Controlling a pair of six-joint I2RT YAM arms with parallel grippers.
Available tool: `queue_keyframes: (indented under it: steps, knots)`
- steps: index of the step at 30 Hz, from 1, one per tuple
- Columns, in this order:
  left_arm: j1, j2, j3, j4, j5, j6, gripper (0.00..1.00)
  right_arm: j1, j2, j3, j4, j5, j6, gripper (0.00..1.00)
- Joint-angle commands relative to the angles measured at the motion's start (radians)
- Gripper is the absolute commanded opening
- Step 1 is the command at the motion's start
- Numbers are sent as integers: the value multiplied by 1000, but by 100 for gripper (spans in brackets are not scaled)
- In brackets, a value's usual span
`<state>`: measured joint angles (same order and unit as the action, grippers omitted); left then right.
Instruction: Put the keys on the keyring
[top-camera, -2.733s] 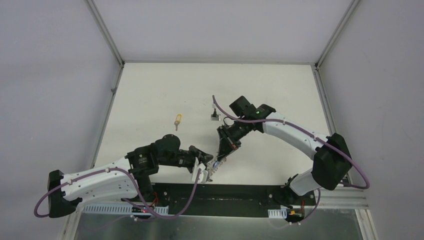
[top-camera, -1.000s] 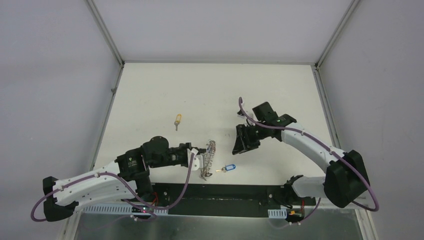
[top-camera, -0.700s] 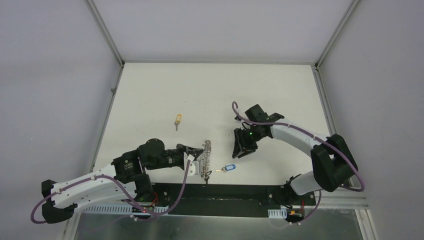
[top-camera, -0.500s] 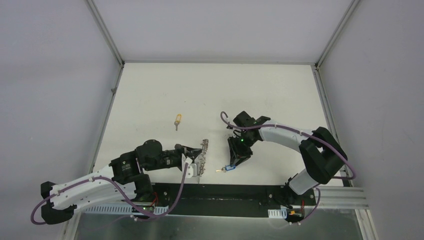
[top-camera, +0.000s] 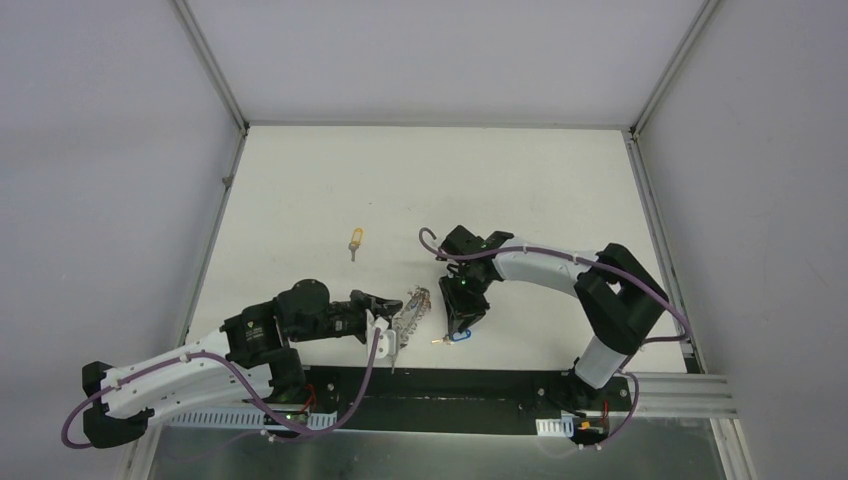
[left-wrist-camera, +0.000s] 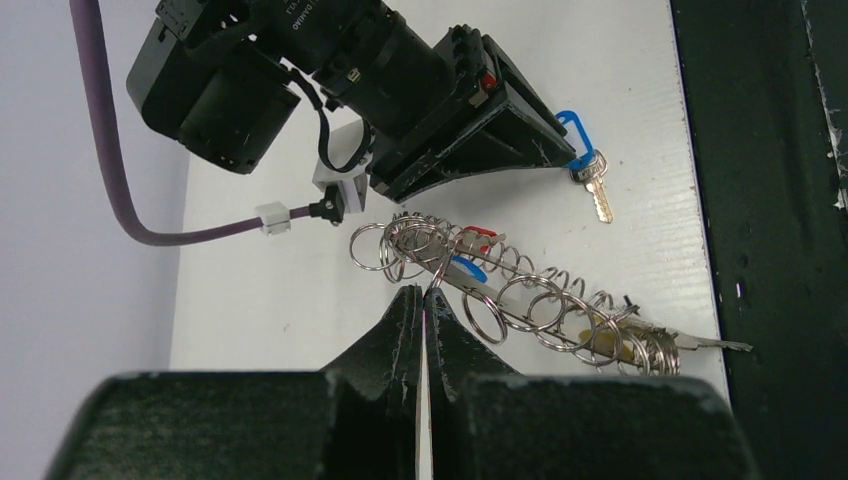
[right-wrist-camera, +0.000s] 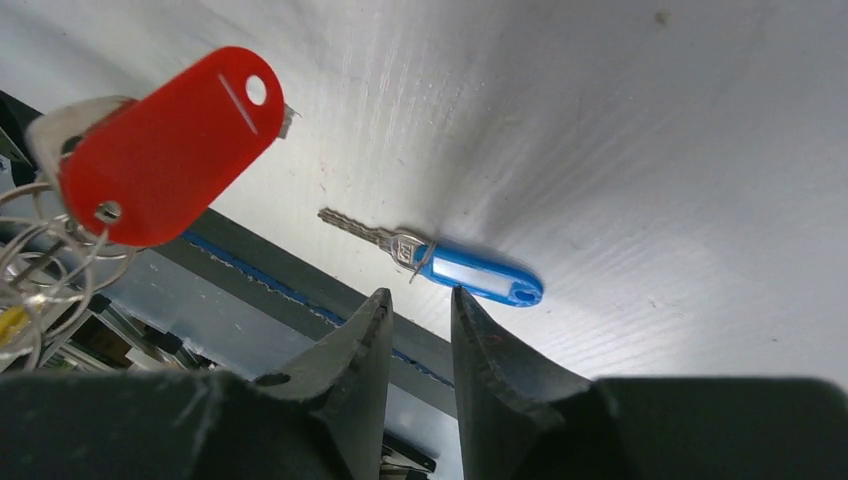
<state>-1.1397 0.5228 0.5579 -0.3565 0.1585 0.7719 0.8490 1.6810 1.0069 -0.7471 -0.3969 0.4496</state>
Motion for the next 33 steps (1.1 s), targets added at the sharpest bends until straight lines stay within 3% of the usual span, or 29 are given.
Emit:
queue_keyframes:
  steps: [1, 6, 11, 21, 33]
  knots:
    - [-8, -6, 33, 46, 24, 9, 0, 28, 43, 46, -7, 28, 59, 31]
    - [-8, -12, 36, 39, 25, 7, 0, 50, 78, 62, -20, 56, 76, 24]
    - [-8, -15, 37, 34, 27, 2, 0, 59, 72, 81, -45, 75, 69, 0]
    - [-8, 8, 55, 34, 16, -66, 0, 61, -70, 96, -110, 94, -39, 0]
    - [-8, 76, 91, 45, 51, -140, 0, 59, -483, -16, 61, 227, -273, 0]
